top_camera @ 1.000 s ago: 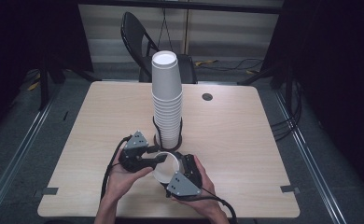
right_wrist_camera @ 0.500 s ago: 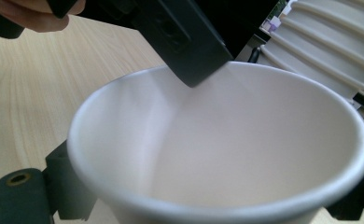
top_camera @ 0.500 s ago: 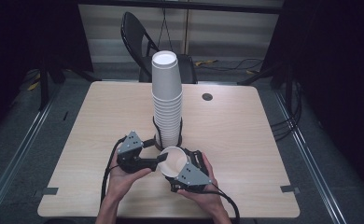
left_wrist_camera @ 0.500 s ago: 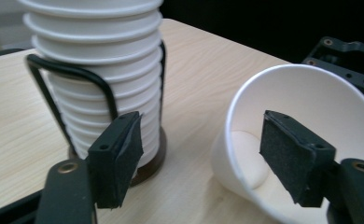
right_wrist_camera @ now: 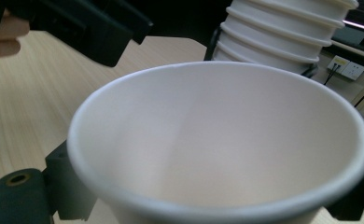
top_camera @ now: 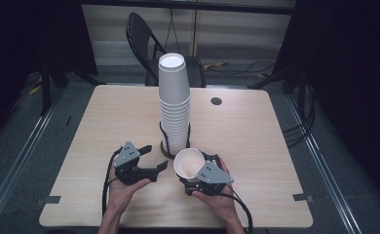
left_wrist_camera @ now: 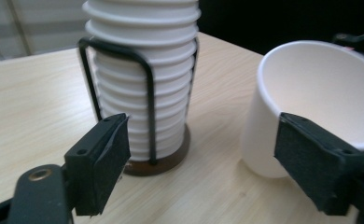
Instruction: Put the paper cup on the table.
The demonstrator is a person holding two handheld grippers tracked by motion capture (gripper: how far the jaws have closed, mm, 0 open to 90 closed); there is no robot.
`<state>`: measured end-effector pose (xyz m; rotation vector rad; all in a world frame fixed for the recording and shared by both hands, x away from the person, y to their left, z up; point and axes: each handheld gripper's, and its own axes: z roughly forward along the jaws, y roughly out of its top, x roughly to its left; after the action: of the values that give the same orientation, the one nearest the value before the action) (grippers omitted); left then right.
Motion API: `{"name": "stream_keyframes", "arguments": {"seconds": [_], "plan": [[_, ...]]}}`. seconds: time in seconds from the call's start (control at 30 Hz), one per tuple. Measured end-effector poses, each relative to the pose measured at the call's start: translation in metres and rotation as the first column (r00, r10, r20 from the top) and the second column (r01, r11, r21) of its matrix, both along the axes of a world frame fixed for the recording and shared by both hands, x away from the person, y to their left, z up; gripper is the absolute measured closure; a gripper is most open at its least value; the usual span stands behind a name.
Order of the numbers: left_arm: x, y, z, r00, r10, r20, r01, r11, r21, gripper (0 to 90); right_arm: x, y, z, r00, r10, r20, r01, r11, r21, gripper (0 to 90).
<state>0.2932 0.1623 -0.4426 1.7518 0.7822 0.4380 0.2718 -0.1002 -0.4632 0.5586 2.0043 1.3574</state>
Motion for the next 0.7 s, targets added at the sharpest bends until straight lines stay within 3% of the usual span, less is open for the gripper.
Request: {"name": "stream_keyframes", "arguments": {"seconds": [0.13, 0.27, 0.47, 0.53, 0.7], "plan": [[-0.004, 0.005, -0.009, 0.9998, 0.011, 0.016, -0.011, 0.9999, -0.009, 16.2, 0.003, -0.006, 0.002, 0.9995, -0.015, -0.026, 0.016, 0.999, 0.038, 11.2], [-0.008, 0.007, -0.015, 0.9978, 0.051, 0.042, -0.051, 0.9986, 0.013, 15.5, 0.004, -0.012, 0.004, 0.9986, -0.034, -0.04, 0.037, 0.998, 0.059, 11.2], [-0.009, 0.014, -0.024, 0.995, 0.089, 0.045, -0.089, 0.996, 0.009, 15.5, 0.008, -0.021, 0.007, 0.996, -0.068, -0.058, 0.073, 0.993, 0.094, 11.2], [-0.01, 0.017, -0.03, 0.9902, 0.132, 0.045, -0.133, 0.9912, 0.004, 15.5, 0.013, -0.026, 0.01, 0.994, -0.089, -0.063, 0.095, 0.99, 0.102, 11.2], [-0.013, 0.019, -0.039, 0.9837, 0.169, 0.061, -0.17, 0.9853, 0.012, 15.5, 0.021, -0.034, 0.014, 0.9913, -0.106, -0.078, 0.116, 0.983, 0.14, 11.2]]}}
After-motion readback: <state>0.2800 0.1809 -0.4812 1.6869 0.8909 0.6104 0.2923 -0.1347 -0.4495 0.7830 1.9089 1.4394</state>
